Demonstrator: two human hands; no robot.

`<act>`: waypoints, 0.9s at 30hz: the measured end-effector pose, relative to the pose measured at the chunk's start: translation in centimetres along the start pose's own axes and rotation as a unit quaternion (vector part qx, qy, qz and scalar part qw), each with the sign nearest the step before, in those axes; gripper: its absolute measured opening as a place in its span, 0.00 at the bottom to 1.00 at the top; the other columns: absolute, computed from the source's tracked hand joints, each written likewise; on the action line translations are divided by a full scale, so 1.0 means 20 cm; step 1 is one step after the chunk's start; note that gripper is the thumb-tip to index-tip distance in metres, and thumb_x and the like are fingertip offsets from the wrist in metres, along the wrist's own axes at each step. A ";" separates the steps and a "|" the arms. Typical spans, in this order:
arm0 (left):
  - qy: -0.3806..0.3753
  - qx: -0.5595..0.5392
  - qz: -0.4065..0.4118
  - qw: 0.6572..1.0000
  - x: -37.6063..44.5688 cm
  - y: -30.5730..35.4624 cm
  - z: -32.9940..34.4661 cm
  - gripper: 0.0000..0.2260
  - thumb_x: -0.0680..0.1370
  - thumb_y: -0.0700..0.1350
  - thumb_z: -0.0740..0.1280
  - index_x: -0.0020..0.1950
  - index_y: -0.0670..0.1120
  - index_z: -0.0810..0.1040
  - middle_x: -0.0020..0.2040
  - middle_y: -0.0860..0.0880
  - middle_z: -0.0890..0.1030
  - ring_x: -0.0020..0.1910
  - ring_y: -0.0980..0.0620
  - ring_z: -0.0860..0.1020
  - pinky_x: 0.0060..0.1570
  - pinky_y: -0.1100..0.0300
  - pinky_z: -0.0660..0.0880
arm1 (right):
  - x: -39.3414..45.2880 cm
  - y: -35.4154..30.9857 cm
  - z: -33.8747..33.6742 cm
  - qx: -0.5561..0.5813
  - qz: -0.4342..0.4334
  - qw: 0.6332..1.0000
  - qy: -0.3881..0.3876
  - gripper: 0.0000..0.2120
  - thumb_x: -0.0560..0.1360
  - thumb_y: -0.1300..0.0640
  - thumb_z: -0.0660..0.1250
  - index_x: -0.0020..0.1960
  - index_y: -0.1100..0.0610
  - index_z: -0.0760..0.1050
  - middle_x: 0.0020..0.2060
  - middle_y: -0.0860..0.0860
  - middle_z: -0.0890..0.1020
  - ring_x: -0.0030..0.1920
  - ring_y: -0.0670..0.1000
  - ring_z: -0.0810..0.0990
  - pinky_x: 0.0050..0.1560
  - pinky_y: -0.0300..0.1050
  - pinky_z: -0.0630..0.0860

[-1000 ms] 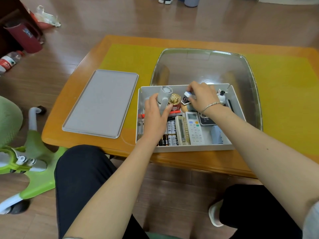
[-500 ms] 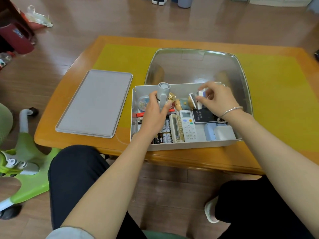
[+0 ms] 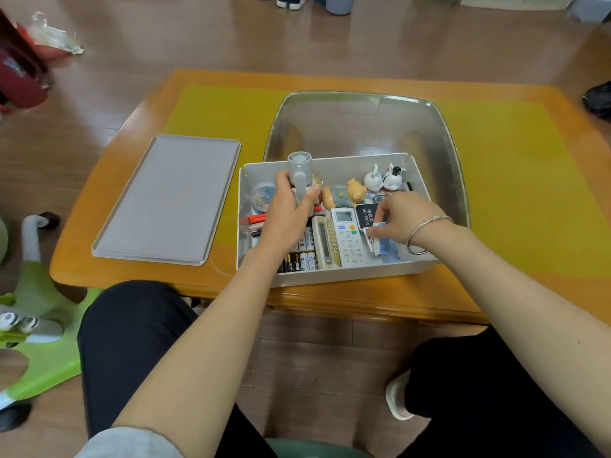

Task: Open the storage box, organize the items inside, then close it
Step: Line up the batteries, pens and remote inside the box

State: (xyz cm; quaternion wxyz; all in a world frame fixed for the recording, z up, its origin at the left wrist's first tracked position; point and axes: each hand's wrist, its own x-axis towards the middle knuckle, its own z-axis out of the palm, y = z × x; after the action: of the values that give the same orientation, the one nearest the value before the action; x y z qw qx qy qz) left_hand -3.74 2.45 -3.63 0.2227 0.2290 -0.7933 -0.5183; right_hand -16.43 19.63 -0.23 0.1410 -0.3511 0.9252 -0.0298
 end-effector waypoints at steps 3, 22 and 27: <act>0.024 -0.011 0.008 1.000 -0.03 -0.01 0.00 0.14 0.80 0.54 0.63 0.59 0.50 0.64 0.47 0.60 0.73 0.45 0.71 0.74 0.38 0.75 0.72 | 0.01 -0.03 0.03 -0.045 0.002 0.999 -0.025 0.13 0.69 0.41 0.70 0.37 0.51 0.76 0.34 0.47 0.78 0.35 0.47 0.75 0.34 0.41 0.71; 0.033 0.017 -0.022 0.999 -0.03 -0.07 0.00 0.14 0.79 0.54 0.63 0.58 0.50 0.65 0.46 0.61 0.73 0.45 0.65 0.75 0.41 0.67 0.74 | 0.00 -0.04 0.05 -0.059 -0.036 0.991 -0.115 0.10 0.68 0.52 0.75 0.48 0.53 0.82 0.43 0.49 0.83 0.44 0.50 0.81 0.49 0.45 0.79; 0.027 0.022 -0.023 0.999 -0.04 -0.06 0.00 0.14 0.79 0.54 0.63 0.59 0.49 0.65 0.47 0.60 0.73 0.46 0.63 0.75 0.43 0.64 0.75 | -0.02 -0.03 0.05 -0.052 -0.043 0.993 -0.100 0.09 0.70 0.55 0.74 0.49 0.53 0.82 0.45 0.49 0.84 0.45 0.49 0.80 0.49 0.42 0.77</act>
State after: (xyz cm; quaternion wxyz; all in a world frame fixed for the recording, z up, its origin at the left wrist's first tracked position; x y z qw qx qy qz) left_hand -2.95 2.44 -4.76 0.2272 0.2657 -0.7929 -0.4991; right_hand -15.55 19.49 -0.95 0.2126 -0.3983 0.8910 0.0478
